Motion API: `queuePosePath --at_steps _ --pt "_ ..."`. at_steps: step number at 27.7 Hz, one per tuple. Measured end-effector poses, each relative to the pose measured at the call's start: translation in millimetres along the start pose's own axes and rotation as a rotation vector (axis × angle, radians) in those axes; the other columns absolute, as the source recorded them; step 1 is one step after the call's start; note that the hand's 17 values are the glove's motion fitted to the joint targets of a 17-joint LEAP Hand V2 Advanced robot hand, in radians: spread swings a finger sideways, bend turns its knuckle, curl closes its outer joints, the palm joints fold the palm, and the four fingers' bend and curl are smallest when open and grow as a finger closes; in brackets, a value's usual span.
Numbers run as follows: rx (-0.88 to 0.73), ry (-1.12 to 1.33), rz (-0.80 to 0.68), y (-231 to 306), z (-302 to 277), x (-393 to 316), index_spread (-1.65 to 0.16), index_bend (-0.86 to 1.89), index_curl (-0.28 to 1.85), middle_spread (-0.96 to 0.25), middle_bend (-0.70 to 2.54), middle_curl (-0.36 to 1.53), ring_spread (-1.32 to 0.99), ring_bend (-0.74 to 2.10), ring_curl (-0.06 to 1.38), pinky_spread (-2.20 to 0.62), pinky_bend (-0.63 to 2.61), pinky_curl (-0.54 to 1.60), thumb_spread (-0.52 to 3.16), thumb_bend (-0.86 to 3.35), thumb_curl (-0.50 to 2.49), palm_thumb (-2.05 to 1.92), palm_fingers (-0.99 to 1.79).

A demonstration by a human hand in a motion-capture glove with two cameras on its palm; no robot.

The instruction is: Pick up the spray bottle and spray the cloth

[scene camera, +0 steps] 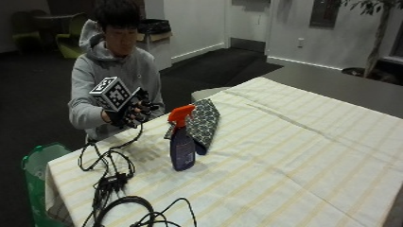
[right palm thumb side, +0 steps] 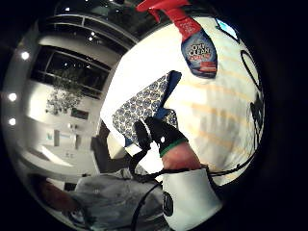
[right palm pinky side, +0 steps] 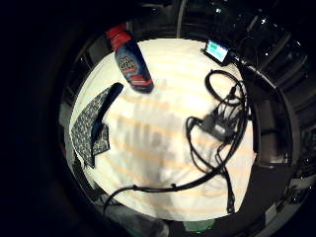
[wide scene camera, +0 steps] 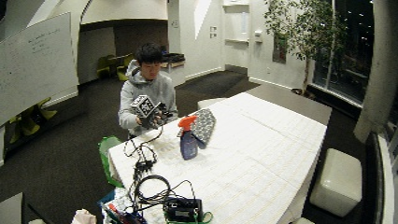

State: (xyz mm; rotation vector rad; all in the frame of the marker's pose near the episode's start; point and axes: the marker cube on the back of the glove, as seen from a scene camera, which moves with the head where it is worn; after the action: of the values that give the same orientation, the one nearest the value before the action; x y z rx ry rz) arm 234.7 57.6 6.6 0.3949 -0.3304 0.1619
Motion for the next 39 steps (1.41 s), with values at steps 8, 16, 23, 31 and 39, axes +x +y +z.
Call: queuePosePath --at_steps 8,16,23,31,39 --pt "-0.012 -0.160 0.040 -23.8 3.5 25.2 -0.39 0.10 0.14 -0.02 0.25 0.30 0.06 0.33 0.25 0.26 0.54 0.33 0.98 -0.02 0.28 0.51 -0.04" --pt "-0.068 -0.373 0.065 -53.4 16.6 40.4 -0.39 0.09 0.13 -0.01 0.22 0.31 0.05 0.34 0.26 0.26 0.55 0.34 0.96 -0.02 0.29 0.54 -0.09" --pt "-0.093 -0.469 0.076 -80.4 28.8 45.0 -0.39 0.09 0.12 -0.03 0.19 0.30 0.04 0.32 0.25 0.25 0.55 0.34 0.94 -0.02 0.30 0.57 -0.11" --pt "-0.095 -0.550 0.079 -104.9 46.2 46.9 -0.40 0.10 0.12 -0.03 0.19 0.30 0.04 0.30 0.25 0.25 0.54 0.34 0.93 -0.02 0.31 0.60 -0.10" --pt "-0.116 -0.649 0.073 -132.8 65.2 37.6 -0.40 0.11 0.13 -0.05 0.19 0.31 0.03 0.29 0.25 0.25 0.52 0.33 0.92 -0.02 0.32 0.63 -0.08"
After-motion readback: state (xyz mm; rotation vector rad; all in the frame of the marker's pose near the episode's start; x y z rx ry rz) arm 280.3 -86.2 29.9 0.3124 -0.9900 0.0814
